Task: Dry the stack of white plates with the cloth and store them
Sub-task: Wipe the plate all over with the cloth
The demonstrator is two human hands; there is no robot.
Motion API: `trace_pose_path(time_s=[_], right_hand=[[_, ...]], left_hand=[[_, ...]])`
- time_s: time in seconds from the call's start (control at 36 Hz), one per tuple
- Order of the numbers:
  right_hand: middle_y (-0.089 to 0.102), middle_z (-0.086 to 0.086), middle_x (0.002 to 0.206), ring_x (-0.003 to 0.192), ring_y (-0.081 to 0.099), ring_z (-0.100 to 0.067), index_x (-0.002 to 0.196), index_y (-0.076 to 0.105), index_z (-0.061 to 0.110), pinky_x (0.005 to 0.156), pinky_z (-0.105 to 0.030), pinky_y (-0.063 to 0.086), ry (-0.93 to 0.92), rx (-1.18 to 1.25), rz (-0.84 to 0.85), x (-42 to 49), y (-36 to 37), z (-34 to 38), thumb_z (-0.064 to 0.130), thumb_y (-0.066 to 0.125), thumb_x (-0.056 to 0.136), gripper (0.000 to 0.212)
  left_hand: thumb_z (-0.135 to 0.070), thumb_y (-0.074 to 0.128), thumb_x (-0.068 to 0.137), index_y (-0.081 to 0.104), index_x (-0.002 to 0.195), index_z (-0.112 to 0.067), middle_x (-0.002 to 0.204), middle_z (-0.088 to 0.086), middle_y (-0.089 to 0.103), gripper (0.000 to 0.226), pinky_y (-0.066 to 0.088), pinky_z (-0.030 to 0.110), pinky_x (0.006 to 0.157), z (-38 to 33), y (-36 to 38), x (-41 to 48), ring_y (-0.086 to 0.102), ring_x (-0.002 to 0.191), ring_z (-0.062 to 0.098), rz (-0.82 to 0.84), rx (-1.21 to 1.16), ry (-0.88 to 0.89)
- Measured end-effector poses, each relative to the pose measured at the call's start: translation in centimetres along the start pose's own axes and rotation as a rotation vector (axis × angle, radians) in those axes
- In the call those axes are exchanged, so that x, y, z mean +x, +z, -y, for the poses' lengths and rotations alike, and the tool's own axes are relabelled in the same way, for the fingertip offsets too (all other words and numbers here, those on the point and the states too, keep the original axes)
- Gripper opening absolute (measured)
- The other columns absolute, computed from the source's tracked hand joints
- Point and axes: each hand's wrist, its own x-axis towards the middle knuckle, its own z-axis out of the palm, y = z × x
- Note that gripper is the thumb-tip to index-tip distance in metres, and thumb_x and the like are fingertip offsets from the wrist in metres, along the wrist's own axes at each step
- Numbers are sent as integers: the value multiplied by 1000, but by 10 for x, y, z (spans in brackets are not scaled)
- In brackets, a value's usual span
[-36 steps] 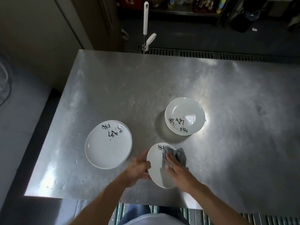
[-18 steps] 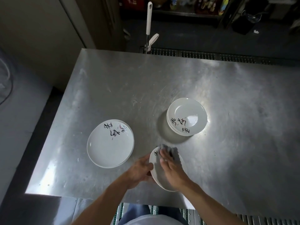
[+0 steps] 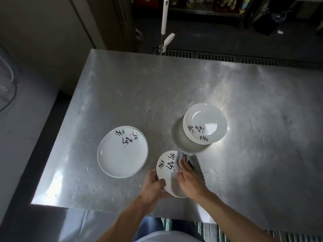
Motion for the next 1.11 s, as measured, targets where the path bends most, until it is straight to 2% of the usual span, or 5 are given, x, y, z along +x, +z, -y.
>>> trace_pose_path(time_s=[0.17, 0.53, 0.83, 1.0, 1.11], right_hand=[[12, 25, 164, 151, 8, 3, 156, 25, 43, 122, -22, 8, -181, 359, 170, -27, -3, 13, 49, 32, 107, 51], [-2, 3, 166, 154, -9, -12, 159, 23, 17, 121, -20, -12, -79, -122, 59, -7, -4, 7, 37, 27, 110, 53], [9, 19, 164, 152, 8, 3, 158, 22, 17, 123, -21, 11, -404, 128, 106, -30, -6, 15, 35, 36, 107, 56], [21, -3, 166, 154, 16, -23, 156, 33, 12, 124, -47, 21, -361, -81, 23, -7, -6, -5, 33, 36, 103, 57], [11, -7, 168, 155, 2, -26, 157, 29, 12, 113, -20, -27, 12, -202, -123, 7, -2, -7, 31, 40, 103, 58]], left_hand=[[-37, 49, 82, 55, 126, -7, 108, 25, 69, 54, 61, 45, 80, -14, -10, -6, 69, 95, 32, 250, 147, -144], [3, 50, 91, 54, 137, -27, 125, 23, 67, 56, 58, 50, 88, -14, -16, 4, 68, 100, 33, 269, 150, -65], [-10, 59, 74, 41, 131, -2, 102, 19, 65, 61, 60, 57, 85, -23, -13, 7, 69, 93, 32, 325, 106, -100], [-5, 59, 81, 54, 135, -38, 120, 15, 71, 64, 59, 56, 90, -23, -11, 4, 72, 101, 32, 368, 179, -39], [5, 52, 93, 54, 139, -36, 119, 16, 72, 62, 61, 52, 81, -18, -11, 6, 72, 91, 30, 193, 111, -9]])
